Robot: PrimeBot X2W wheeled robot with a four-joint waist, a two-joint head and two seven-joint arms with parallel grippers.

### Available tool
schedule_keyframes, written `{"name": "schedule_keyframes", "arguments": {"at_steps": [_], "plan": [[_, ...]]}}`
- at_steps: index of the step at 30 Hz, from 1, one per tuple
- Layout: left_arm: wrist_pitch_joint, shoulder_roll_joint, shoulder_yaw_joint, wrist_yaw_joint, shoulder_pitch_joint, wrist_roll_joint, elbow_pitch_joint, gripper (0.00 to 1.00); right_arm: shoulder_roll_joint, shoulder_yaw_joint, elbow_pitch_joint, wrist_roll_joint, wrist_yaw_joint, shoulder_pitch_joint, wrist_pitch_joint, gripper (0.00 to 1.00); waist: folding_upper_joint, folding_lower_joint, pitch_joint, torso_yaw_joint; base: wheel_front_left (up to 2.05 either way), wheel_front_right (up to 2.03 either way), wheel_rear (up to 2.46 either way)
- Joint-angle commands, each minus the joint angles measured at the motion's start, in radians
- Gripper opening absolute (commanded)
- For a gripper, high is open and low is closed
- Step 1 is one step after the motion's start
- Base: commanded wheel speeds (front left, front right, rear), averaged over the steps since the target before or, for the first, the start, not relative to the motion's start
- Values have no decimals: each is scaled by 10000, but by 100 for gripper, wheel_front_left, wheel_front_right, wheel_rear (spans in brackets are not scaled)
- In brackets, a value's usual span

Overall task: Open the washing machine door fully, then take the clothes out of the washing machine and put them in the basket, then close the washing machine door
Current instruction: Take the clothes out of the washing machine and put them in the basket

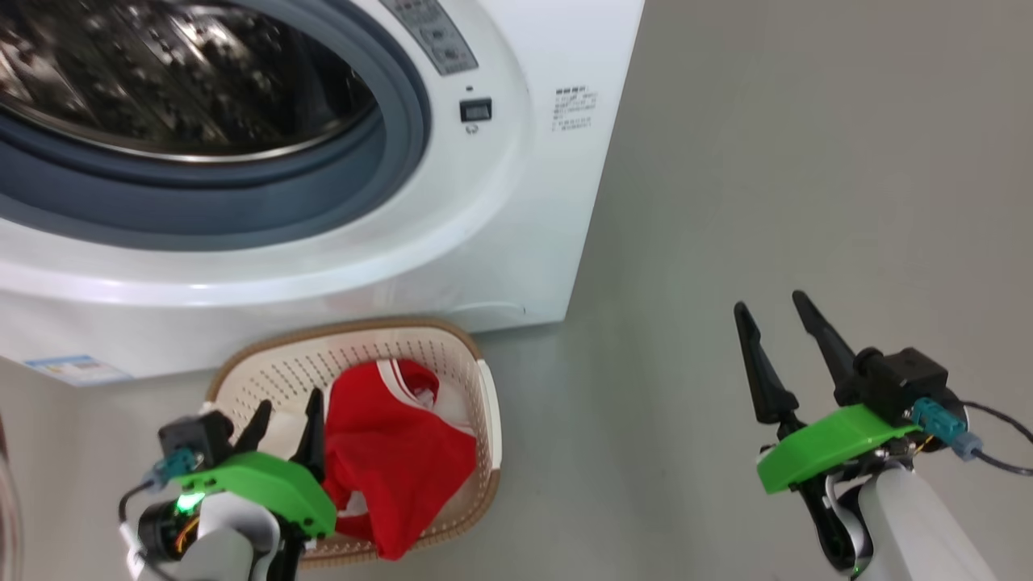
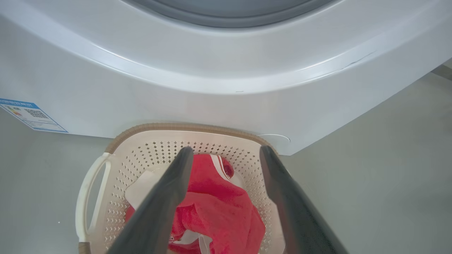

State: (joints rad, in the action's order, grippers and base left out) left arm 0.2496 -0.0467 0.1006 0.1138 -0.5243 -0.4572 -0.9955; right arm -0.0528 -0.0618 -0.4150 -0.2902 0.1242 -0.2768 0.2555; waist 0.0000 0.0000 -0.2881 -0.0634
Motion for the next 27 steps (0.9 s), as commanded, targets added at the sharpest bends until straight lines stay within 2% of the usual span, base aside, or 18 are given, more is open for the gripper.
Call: {"name": "schedule_keyframes", "arguments": {"at_steps": [1,17,27], "plan": [[120,-302,-428,-62,372,167,507,100,25,-197,202,33,65,173,63,100,0,0,509,94,0,0,0],[121,-82,-1566,-45,2619,1321,3872,100,25,-227,681,-84,65,1007,63,100,0,0,2024,152,0,0,0],[122,-40,-2049,-104,3668,1477,5686,100,26,-131,1422,-3,65,1593,63,100,0,0,2706,109,0,0,0]]}}
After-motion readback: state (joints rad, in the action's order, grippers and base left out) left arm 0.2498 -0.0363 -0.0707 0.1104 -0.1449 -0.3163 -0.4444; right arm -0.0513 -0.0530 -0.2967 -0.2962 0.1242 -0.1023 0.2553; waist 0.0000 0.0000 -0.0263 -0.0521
